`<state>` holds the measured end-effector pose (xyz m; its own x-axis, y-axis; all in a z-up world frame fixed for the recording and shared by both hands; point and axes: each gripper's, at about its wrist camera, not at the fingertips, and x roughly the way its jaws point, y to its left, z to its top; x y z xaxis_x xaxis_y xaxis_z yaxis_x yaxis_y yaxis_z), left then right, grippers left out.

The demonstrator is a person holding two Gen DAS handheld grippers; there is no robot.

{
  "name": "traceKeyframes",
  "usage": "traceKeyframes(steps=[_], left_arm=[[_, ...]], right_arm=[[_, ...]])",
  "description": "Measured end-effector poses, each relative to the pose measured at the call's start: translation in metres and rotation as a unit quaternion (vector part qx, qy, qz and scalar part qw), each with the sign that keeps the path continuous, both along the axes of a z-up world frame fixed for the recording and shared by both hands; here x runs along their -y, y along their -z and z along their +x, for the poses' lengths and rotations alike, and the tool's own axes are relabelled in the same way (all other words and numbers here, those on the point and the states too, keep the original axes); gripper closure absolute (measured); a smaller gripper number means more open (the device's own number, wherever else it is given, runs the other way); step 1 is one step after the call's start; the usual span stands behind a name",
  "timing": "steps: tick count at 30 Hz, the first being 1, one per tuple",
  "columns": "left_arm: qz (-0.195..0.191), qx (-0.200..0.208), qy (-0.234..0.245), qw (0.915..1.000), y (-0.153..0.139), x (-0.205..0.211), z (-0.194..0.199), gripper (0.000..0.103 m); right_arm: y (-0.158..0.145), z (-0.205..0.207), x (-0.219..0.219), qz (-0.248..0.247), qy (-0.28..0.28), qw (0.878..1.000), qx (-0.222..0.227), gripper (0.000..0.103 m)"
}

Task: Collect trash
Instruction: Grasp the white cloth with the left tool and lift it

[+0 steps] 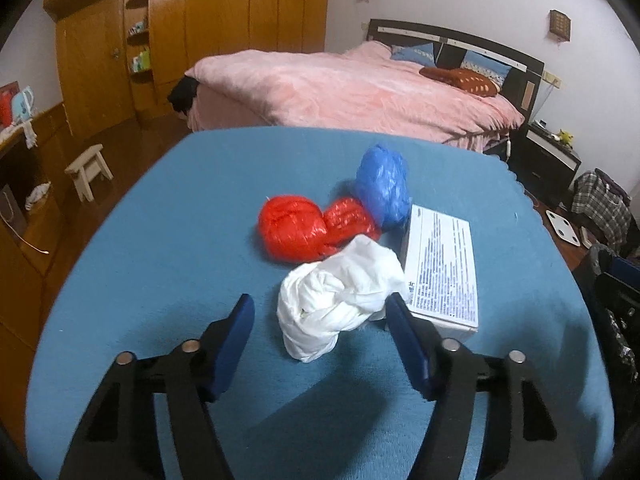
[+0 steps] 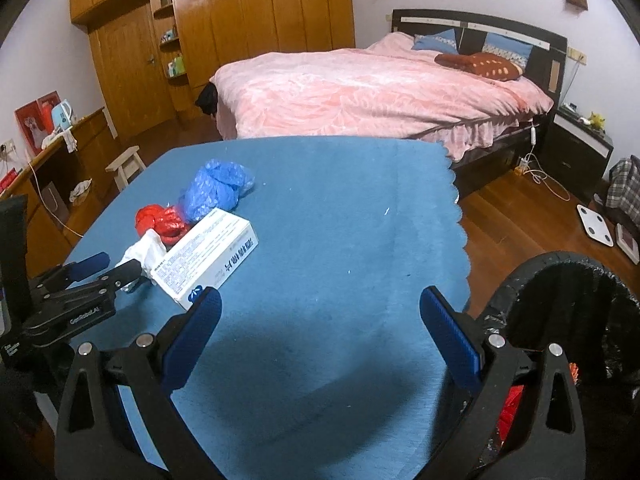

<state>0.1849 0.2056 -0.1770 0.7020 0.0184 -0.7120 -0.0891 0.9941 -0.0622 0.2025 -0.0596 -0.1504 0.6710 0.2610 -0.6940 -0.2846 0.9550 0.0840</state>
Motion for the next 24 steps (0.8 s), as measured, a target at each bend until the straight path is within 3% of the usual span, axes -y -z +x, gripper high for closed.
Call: traceKeyframes(steps=[10,24], left_arm=[[-0.020,-0.011,0.017,0.9996,0.008,0.006,0.006,0.066],[-0.001,0.025,-0.019,0.9995,-0.015,-0.017,-0.020,0.067]], right_arm=[[0.008,0.003,-0.006,-0.004,-0.005,1.000,-0.007,0.006],[0.010,0.011,-0.050,0.007,-0.039,0.999,-0.007,0.006]])
